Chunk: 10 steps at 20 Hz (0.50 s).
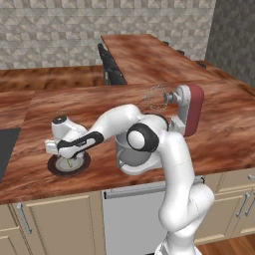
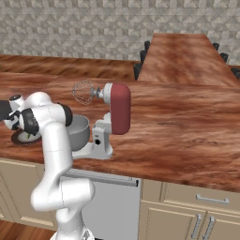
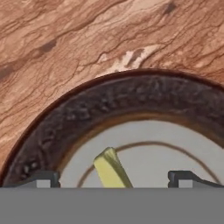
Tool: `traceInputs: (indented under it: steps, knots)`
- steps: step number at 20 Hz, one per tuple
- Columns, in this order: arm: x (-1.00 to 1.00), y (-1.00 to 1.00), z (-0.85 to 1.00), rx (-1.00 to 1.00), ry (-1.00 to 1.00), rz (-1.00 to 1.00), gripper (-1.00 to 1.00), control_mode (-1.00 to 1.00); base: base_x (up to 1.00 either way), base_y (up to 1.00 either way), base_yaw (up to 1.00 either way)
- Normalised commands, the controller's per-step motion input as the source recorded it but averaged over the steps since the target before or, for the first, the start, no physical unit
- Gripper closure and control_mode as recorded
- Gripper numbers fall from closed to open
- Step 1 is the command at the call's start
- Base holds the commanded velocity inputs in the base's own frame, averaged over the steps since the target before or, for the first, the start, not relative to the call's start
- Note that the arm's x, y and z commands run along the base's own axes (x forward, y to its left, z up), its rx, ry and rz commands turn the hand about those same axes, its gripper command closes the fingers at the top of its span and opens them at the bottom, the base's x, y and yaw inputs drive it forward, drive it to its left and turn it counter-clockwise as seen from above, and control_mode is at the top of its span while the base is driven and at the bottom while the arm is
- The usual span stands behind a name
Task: Add butter and sugar cubes to the stand mixer bowl and then turn on the stand mixer to begin making frosting.
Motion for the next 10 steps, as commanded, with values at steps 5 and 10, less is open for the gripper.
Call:
traceInputs:
  steps: [5,10]
  knots:
    - [0.02,0.00,-0.22,0.00,0.01,0.00,1.00,-1.00,0.00,0.00,0.00]
    - [-0.06,0.00,0.03,0.01,0.00,0.00,1.00,-1.00,0.00,0.00,0.00]
